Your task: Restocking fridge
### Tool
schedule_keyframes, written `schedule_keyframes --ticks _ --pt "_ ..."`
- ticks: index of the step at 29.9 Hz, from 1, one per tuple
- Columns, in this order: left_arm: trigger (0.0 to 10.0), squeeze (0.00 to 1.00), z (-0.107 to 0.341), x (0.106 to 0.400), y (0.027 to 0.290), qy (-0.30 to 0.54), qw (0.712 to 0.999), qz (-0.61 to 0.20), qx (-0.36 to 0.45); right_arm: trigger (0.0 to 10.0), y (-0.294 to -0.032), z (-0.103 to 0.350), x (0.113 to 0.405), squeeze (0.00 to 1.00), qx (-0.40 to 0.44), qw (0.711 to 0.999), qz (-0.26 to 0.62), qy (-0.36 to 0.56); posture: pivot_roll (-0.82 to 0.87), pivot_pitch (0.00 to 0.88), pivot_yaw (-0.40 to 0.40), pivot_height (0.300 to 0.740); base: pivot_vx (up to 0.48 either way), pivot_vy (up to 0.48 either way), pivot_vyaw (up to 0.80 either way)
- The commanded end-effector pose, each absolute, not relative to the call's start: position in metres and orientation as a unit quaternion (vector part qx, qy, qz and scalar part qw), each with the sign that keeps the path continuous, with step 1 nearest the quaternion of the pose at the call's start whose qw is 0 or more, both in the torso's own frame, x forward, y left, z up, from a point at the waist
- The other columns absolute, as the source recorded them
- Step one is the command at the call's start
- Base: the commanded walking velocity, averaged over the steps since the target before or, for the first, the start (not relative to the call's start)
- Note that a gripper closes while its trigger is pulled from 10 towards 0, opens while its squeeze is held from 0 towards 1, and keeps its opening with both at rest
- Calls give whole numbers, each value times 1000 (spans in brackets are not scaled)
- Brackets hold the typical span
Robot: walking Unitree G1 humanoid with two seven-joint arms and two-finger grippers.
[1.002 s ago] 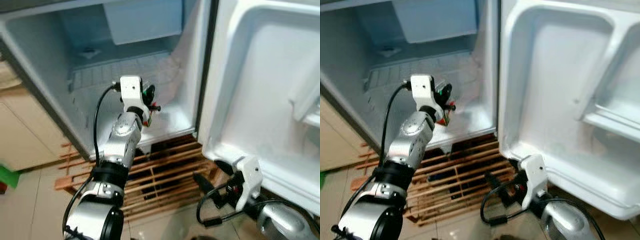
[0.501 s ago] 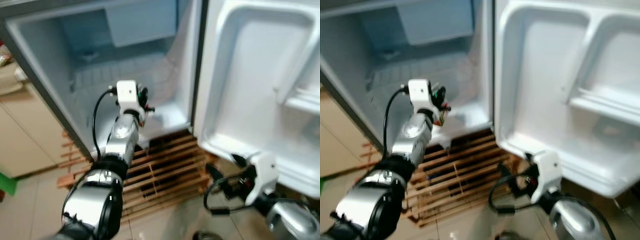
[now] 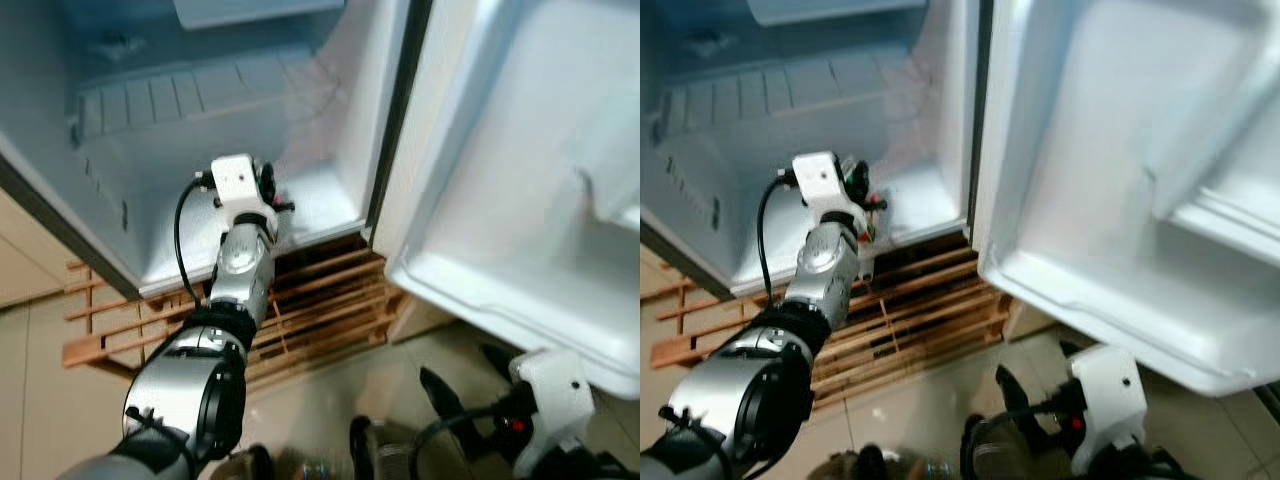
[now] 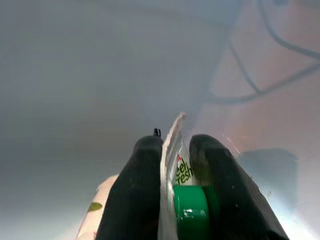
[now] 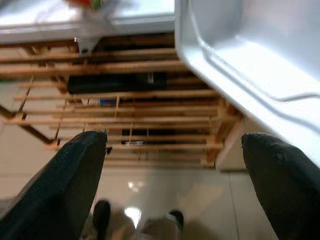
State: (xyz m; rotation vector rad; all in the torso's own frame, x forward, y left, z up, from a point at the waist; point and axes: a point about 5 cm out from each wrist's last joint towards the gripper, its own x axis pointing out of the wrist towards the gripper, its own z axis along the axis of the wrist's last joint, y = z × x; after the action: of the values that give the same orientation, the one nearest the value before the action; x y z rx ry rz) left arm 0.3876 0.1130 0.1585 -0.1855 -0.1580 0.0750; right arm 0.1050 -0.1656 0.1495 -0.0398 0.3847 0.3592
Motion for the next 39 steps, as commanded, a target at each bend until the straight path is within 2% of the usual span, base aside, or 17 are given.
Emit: schedule_keyframes --ticks 1,5,10,14,18,24,25,26,27,39 --pt "10000 0 157 388 110 -71 994 55 -69 10000 -169 152 97 114 -26 966 167 197 -537 317 -20 740 0 0 0" --pt "10000 0 172 393 107 -89 992 58 -62 10000 -172 151 91 106 -24 968 153 200 -561 334 -14 740 0 0 0" --pt "10000 0 189 399 113 -102 986 106 -72 10000 -172 149 77 110 -17 966 144 212 -582 348 1 740 0 0 0" --pt "10000 0 188 400 118 -76 976 168 -116 10000 -172 149 71 114 -16 965 143 218 -594 346 -3 740 0 0 0" --pt "10000 0 186 399 101 -52 970 182 -152 10000 -173 150 66 110 -21 965 142 219 -628 347 -6 740 0 0 0" --pt "10000 0 183 396 80 -31 976 158 -147 10000 -174 150 58 114 -22 965 132 227 -633 348 3 740 0 0 0" --pt "10000 212 183 396 78 -30 976 157 -146 10000 -173 149 58 118 -21 965 132 227 -631 345 7 740 0 0 0" --pt "10000 212 183 396 78 -30 976 157 -146 10000 -173 149 58 118 -21 965 132 227 -631 345 7 740 0 0 0" --pt "10000 1000 183 396 77 -31 977 154 -144 10000 -172 149 58 114 -20 965 133 226 -629 342 10 740 0 0 0" --pt "10000 1000 190 397 91 -59 967 183 -165 10000 -166 147 72 114 -21 966 140 218 -546 312 46 740 0 0 0"
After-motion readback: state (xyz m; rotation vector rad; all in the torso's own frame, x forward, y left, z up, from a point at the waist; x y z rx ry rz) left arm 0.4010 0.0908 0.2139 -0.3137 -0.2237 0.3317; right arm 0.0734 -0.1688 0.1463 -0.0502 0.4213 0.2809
